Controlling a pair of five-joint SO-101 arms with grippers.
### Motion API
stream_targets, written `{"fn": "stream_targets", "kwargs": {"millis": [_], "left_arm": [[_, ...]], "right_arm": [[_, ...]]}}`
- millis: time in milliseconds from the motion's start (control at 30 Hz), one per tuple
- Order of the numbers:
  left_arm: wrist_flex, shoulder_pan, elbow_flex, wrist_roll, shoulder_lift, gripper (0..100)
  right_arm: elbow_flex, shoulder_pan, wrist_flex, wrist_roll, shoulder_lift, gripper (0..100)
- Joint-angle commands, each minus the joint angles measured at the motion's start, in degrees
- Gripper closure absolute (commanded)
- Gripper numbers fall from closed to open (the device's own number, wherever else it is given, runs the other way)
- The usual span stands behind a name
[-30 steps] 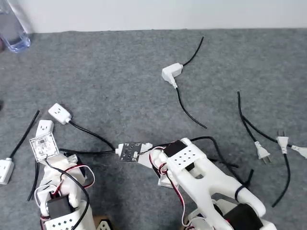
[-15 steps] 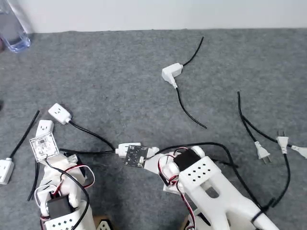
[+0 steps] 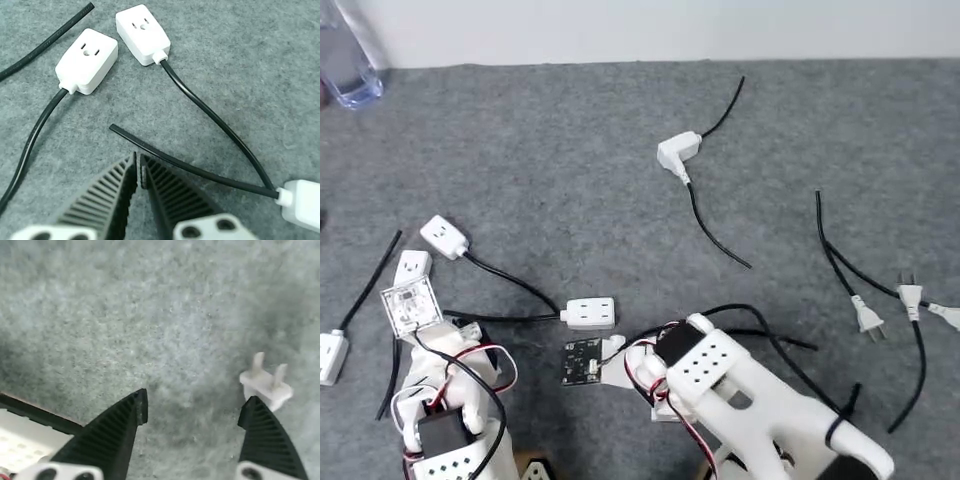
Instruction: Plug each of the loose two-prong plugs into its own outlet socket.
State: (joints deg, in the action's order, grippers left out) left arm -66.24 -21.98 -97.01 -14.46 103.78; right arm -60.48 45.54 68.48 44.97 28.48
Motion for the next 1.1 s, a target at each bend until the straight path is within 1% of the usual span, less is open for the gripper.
{"fn": "stream_targets", "kwargs": {"millis": [0, 200, 433, 733, 1067], "left_arm": [[-0.09, 0.18, 0.57, 0.35, 0.70, 99], [-0.09, 0.18, 0.57, 0.35, 0.70, 99], [-0.09, 0.18, 0.57, 0.35, 0.70, 99], [-0.09, 0.18, 0.57, 0.35, 0.70, 99], [-0.09, 0.18, 0.57, 0.35, 0.70, 99]], "right_arm": [[2.55, 0.04, -1.89, 0.00, -1.89, 69.2], [2.64, 0.04, -4.70, 0.53, -2.24, 69.2], [7.21, -0.22, -0.84, 1.67, -2.51, 69.3], [7.30, -6.37, -2.24, 4.57, -2.59, 69.3], [7.21, -7.08, -4.97, 5.89, -2.68, 69.3]]}}
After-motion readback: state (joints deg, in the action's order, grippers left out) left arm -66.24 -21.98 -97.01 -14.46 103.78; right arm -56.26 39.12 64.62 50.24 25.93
